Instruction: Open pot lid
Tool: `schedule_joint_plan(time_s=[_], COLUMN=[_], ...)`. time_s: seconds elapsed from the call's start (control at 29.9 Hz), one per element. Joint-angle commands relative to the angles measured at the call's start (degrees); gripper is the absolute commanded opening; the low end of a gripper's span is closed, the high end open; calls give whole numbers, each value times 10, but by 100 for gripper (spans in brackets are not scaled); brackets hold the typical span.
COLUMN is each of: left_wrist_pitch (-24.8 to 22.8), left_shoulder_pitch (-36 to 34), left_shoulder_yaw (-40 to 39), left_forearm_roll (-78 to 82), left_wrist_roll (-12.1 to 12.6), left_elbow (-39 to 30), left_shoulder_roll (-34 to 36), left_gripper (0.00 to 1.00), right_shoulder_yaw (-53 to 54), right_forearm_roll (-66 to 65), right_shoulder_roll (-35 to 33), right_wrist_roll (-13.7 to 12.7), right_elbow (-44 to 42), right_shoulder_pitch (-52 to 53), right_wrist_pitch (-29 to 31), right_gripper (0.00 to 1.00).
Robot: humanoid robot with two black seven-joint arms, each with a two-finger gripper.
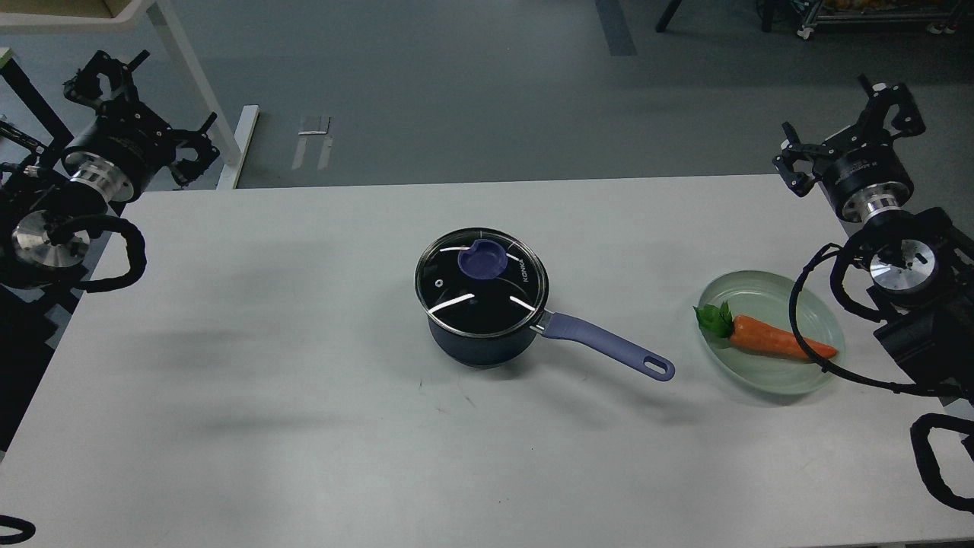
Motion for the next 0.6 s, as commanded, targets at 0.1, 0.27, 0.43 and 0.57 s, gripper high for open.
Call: schedule_joint_plan(time_s=[0.1,0.27,0.43,0.57], left_wrist_pitch=[-1,1,-2,-10], left_shoulder_pitch=[0,-1,0,1], left_shoulder_yaw=[0,0,0,0], left_forearm_roll=[0,-1,-2,-1], left_wrist_roll=[-2,-2,-3,2], left_elbow=[0,-1,-3,10], left_shoulder_roll=[6,13,17,14], left_gripper=[99,99,99,99], right_shoulder_yaw=[-4,-10,-96,-178], right_forearm_roll=[0,-10,-41,-90], right_shoulder_roll=[0,-5,-61,-106], right_wrist_roll=[0,2,4,4], right_elbow=[21,21,50,97], right_shoulder_pitch=[-5,3,43,89], right_wrist_pitch=[0,-6,-24,-31], right_gripper=[100,100,99,99])
